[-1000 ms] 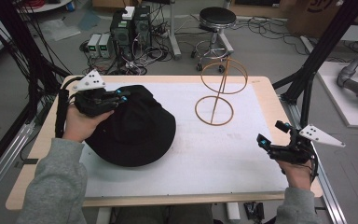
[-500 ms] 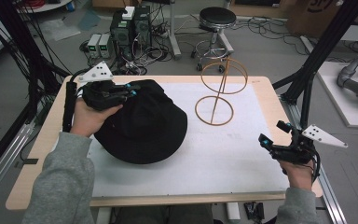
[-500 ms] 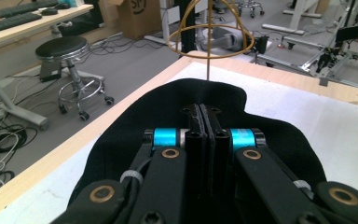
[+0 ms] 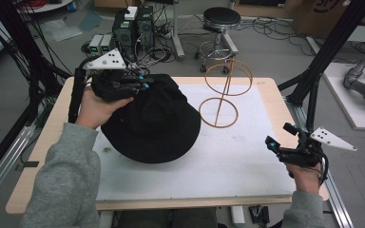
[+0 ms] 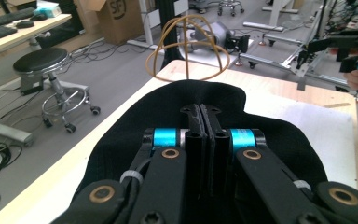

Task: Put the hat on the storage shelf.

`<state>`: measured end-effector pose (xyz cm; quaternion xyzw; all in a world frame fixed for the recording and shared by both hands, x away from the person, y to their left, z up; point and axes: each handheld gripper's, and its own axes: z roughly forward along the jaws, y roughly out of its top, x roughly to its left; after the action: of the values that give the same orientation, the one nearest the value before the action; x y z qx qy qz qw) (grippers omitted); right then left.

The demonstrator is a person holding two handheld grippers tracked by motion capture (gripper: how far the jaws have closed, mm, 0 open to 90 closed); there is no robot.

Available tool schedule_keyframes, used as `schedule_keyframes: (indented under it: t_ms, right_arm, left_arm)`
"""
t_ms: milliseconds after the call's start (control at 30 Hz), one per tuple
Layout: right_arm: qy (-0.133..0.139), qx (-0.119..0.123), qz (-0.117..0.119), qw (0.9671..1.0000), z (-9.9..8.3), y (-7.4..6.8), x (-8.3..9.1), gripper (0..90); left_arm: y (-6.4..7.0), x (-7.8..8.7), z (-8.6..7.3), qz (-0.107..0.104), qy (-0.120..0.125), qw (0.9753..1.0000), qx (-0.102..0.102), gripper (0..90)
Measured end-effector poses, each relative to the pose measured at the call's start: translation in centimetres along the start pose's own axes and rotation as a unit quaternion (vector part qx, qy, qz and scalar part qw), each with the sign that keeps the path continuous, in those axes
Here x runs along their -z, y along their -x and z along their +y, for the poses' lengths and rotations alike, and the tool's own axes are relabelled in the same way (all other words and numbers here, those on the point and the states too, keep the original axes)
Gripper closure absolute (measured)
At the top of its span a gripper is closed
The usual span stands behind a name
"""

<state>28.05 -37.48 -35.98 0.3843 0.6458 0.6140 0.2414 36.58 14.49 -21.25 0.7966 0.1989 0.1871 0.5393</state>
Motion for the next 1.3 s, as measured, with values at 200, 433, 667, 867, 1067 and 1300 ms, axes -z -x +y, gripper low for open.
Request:
schedule_keyframes:
  t_ms: [200, 433, 667, 867, 1067, 1300]
  right_arm:
    - [-0.002, -0.005, 0.002, 1.0, -0.2, 0.2, 0.0, 1.1]
    - [-0.009, -0.008, 0.006, 0.9999, -0.6, 0.4, -0.3, 1.1]
    - [-0.016, -0.014, 0.02, 0.9996, -1.2, 0.6, -1.1, 1.1]
    - [-0.018, -0.02, 0.026, 0.9993, -1.6, 1.0, -1.3, 1.2]
    - [-0.008, -0.025, 0.029, 0.9992, -1.5, 1.2, -0.9, 1.1]
    - [-0.01, -0.025, 0.03, 0.9992, -1.5, 1.4, -0.9, 1.2]
  left_arm:
    - [-0.5, -0.7, 1.7, -0.02, -0.011, 0.9997, -0.011, 88.3]
    - [-1.0, -1.1, 3.2, -0.034, -0.003, 0.9994, -0.011, 88.2]
    - [-1.2, -1.6, 5.3, -0.053, 0.004, 0.9984, -0.02, 88.2]
    - [-1.4, -2.3, 6.8, -0.064, 0.011, 0.9976, -0.022, 88.3]
    - [-1.6, -3.4, 8.0, -0.077, 0.014, 0.9964, -0.033, 88.2]
    - [-1.9, -4.1, 9.1, -0.088, 0.024, 0.9952, -0.035, 88.2]
